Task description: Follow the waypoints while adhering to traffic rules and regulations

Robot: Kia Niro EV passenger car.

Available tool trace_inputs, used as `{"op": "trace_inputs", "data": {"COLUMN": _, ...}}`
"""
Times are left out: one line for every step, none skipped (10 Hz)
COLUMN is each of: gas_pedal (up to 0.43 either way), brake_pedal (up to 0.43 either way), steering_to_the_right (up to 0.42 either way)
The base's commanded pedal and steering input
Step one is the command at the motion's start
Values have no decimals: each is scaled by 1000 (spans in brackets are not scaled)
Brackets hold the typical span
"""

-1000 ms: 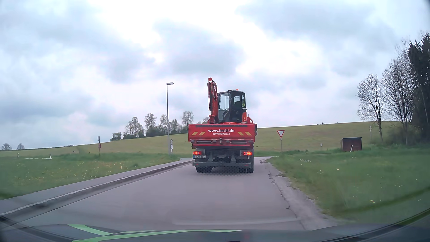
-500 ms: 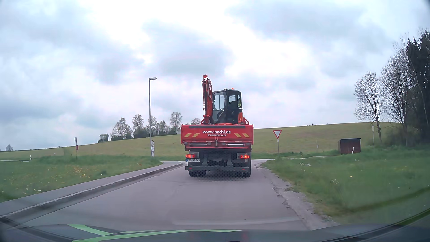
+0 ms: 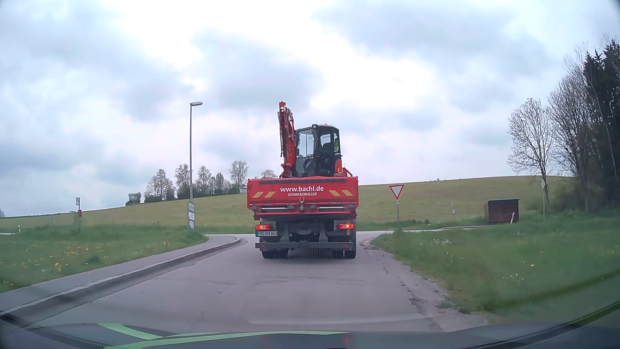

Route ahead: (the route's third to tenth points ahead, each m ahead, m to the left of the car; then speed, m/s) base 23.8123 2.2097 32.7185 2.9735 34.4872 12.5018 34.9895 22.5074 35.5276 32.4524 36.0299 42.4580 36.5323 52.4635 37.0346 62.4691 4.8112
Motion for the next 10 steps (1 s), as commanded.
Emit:
{"op": "trace_inputs", "data": {"gas_pedal": 0, "brake_pedal": 0, "steering_to_the_right": 39}}
{"op": "trace_inputs", "data": {"gas_pedal": 0, "brake_pedal": 0, "steering_to_the_right": 36}}
{"op": "trace_inputs", "data": {"gas_pedal": 0, "brake_pedal": 0, "steering_to_the_right": 35}}
{"op": "trace_inputs", "data": {"gas_pedal": 0, "brake_pedal": 0, "steering_to_the_right": 35}}
{"op": "trace_inputs", "data": {"gas_pedal": 0, "brake_pedal": 0, "steering_to_the_right": 35}}
{"op": "trace_inputs", "data": {"gas_pedal": 47, "brake_pedal": 0, "steering_to_the_right": 34}}
{"op": "trace_inputs", "data": {"gas_pedal": 59, "brake_pedal": 0, "steering_to_the_right": 33}}
{"op": "trace_inputs", "data": {"gas_pedal": 79, "brake_pedal": 0, "steering_to_the_right": 32}}
{"op": "trace_inputs", "data": {"gas_pedal": 87, "brake_pedal": 0, "steering_to_the_right": 31}}
{"op": "trace_inputs", "data": {"gas_pedal": 87, "brake_pedal": 0, "steering_to_the_right": 30}}
